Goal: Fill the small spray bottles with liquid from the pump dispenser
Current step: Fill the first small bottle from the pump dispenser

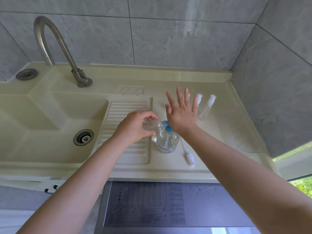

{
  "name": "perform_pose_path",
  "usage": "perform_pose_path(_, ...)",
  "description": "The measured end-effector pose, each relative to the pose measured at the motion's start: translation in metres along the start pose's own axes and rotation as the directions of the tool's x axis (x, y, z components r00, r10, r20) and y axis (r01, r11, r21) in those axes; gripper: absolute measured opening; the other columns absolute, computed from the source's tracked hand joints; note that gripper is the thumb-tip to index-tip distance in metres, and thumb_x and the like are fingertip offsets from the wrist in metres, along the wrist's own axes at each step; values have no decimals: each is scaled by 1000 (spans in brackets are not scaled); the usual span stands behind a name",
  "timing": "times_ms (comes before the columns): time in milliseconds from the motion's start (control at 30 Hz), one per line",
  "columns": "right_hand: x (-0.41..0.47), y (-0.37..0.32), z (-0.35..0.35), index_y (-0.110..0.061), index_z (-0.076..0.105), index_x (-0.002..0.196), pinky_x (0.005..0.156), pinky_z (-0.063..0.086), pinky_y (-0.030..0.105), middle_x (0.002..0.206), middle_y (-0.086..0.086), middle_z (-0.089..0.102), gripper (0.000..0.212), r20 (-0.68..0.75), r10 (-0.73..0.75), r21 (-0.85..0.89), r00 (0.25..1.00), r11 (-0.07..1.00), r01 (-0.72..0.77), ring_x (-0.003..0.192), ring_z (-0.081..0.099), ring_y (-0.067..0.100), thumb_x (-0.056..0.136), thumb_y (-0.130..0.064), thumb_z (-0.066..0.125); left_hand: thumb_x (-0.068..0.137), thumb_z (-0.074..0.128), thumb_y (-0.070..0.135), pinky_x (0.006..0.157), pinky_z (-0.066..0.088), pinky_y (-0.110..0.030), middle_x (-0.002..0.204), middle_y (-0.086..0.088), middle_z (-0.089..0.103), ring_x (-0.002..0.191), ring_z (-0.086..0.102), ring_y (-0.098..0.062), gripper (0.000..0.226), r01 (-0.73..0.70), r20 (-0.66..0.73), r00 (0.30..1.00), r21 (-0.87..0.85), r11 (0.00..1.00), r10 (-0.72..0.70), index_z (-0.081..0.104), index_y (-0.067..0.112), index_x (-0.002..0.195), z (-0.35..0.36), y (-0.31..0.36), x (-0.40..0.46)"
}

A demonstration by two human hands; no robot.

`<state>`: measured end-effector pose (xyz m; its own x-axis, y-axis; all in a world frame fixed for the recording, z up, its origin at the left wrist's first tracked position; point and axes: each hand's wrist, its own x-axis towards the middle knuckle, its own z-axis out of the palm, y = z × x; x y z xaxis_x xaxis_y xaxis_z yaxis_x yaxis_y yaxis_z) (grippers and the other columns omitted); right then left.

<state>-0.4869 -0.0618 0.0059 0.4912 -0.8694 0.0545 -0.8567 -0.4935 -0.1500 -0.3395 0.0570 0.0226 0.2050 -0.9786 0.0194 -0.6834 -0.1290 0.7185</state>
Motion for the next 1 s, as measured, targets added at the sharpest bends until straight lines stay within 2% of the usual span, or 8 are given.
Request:
perform_pose_path(167,3,1,-8,-35,-9,159,119,-19,52,166,-2,-20,58,-32,1,-14,999,1000,-1,151,-26,22,106,-49,11,61,91,20,88,55,-38,100,17,65,93,65,-7,50,-14,-7,1000,-18,1000,14,67,40,101,2,-5,2)
perform_pose_path(333,0,0,0,-39,-2,159,120,-17,52,167,-2,-16,54,38,23,48,999,999,-25,151,-24,21,106,-42,12,60,91,22,87,55,-40,99,19,65,93,65,-6,52,-21,-6,1000,-13,1000,21,66,42,101,4,-7,3)
perform_pose_path(433,1,0,-1,-37,-5,159,120,-16,53,167,-1,-18,55,33,5,10,999,1000,-6,151,-24,22,107,-43,10,60,90,22,87,55,-40,99,19,64,93,65,-8,51,-21,-6,1000,-9,1000,21,66,42,101,4,-7,3)
perform_pose_path(633,2,3,-7,-34,-5,159,120,-16,53,166,0,-19,56,-5,-30,-22,1000,999,30,151,-24,23,107,-43,12,62,91,18,85,54,-31,100,16,65,90,65,-9,50,-1,-7,1000,-12,1000,1,69,36,103,0,-3,0)
perform_pose_path(767,0,2,-1,-34,-4,159,120,-16,53,167,0,-18,55,40,-9,3,999,1000,8,151,-24,23,107,-42,11,61,91,21,86,55,-38,101,18,65,91,65,-6,51,-2,4,1000,3,1000,2,68,38,103,0,-3,-1)
perform_pose_path(900,5,3,-12,-33,-8,159,120,-17,54,166,1,-20,59,-15,-29,-45,999,999,28,151,-26,25,106,-48,11,60,91,19,87,54,-38,100,16,65,89,65,-6,50,7,-11,1000,-18,1000,-7,68,38,101,1,-2,-1)
perform_pose_path(1000,1,4,-13,-34,-7,159,120,-17,54,166,1,-19,57,-26,-57,-64,998,996,55,151,-25,25,106,-45,13,61,91,20,87,54,-37,100,16,66,88,66,-7,49,10,-16,1000,-21,1000,-10,68,38,101,-1,-2,-2)
